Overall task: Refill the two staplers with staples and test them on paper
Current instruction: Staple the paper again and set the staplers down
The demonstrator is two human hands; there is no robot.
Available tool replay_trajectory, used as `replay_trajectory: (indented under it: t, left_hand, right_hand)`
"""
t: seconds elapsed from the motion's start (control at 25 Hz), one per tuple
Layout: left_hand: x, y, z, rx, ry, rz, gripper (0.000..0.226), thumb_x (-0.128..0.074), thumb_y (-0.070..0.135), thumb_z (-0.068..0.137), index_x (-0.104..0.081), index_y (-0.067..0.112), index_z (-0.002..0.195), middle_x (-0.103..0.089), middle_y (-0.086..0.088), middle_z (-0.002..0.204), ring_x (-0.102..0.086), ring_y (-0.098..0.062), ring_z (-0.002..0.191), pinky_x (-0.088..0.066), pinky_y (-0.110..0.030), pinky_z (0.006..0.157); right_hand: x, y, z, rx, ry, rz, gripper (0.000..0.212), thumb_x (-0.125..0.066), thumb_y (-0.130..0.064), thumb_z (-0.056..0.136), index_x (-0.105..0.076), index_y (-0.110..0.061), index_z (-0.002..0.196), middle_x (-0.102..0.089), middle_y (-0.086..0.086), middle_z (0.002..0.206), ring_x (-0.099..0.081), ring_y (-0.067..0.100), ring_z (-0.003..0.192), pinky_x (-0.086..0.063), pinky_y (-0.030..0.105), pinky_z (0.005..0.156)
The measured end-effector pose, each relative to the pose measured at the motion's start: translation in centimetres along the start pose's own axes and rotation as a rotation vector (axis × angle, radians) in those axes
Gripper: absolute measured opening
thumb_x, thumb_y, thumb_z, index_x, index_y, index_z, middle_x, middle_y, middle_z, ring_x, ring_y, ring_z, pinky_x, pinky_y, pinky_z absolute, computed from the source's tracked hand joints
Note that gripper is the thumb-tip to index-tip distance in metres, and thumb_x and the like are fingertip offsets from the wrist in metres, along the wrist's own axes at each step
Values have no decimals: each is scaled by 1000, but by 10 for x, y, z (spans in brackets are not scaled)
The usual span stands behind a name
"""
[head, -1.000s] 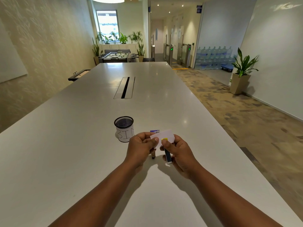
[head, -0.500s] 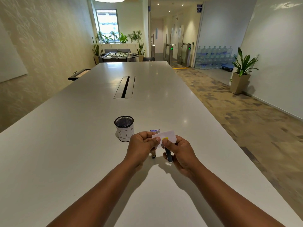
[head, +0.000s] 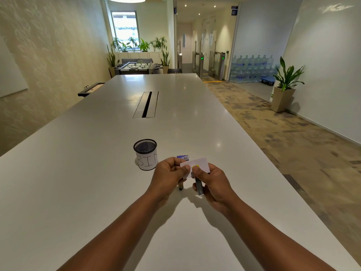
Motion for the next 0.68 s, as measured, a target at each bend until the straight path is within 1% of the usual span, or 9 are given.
replay_trajectory:
  t: [0.04, 0.08, 0.16, 0.24, 0.28, 0.36, 0.44, 0.56, 0.68]
  left_hand:
    - [-1, 0, 0, 7, -26, -28, 5, -72, 19, 93, -73, 18, 97, -80, -1, 90, -73, -15, 83, -60, -29, 77]
    - [-2, 0, 0, 25, -69, -73, 12, -73, 27, 92, -74, 19, 101, -78, -2, 95, -70, -15, 86, -59, -32, 82]
    - [-6, -3, 0, 56, -173, -147, 36, -80, 43, 83, -74, 20, 110, -72, -10, 104, -61, -24, 92, -49, -41, 89]
    - [-11, -6, 0, 34, -238, -159, 49, -86, 50, 71, -77, 21, 110, -63, -18, 104, -49, -29, 96, -37, -47, 89]
    - [-12, -7, 1, 24, -242, -152, 50, -88, 51, 68, -78, 22, 108, -64, -20, 104, -48, -31, 96, -36, -48, 89]
    - [-13, -10, 2, 16, -220, -158, 49, -89, 50, 68, -79, 22, 106, -73, -23, 109, -59, -34, 98, -43, -46, 93]
    - [-14, -13, 4, 21, -205, -189, 47, -88, 48, 69, -80, 18, 105, -76, -19, 112, -70, -32, 107, -53, -38, 95]
    - [-16, -19, 5, 49, -171, -214, 50, -85, 42, 69, -76, 14, 109, -77, -16, 111, -72, -35, 109, -58, -34, 89]
    - [-17, -24, 9, 70, -146, -223, 52, -83, 41, 68, -74, 13, 110, -77, -15, 110, -72, -34, 109, -59, -35, 90]
  right_hand:
    - [0, -1, 0, -2, -6, 12, 40, -79, -35, 78, -73, -10, 108, -71, 0, 79, -61, 15, 64, -52, 33, 60]
    - [-1, -3, 0, -3, -11, 23, 37, -79, -34, 78, -74, -10, 107, -71, 0, 80, -61, 15, 65, -52, 33, 60]
    - [-3, -5, 0, -3, -21, 28, 34, -79, -34, 79, -76, -13, 105, -71, 2, 82, -63, 16, 68, -52, 33, 61]
    - [-4, -5, 0, 1, -15, 21, 36, -78, -34, 79, -76, -12, 107, -72, 6, 86, -64, 18, 69, -53, 32, 62]
    - [-4, -5, 0, 1, -2, 19, 38, -77, -34, 78, -75, -11, 108, -72, 8, 87, -64, 19, 70, -54, 32, 61]
    - [-4, -2, 0, 8, 32, 7, 40, -77, -34, 78, -75, -10, 111, -72, 9, 89, -63, 20, 72, -53, 32, 60]
    - [-2, 2, 0, 15, 68, -6, 35, -77, -31, 82, -75, -10, 110, -73, 8, 87, -62, 21, 71, -52, 32, 59]
    - [1, 6, 2, 4, 93, 9, 25, -76, -22, 89, -75, -7, 109, -73, 9, 86, -59, 23, 72, -50, 32, 57]
    - [2, 8, 3, -5, 94, 20, 30, -77, -25, 86, -75, -7, 109, -73, 13, 88, -58, 25, 72, -50, 32, 56]
Point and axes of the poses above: each hand's wrist, its own z-axis towards the middle knuckle, its own x-axis out of the back of the hand, y = z × x, the point moved 2 cm from there along z, towards the middle knuckle
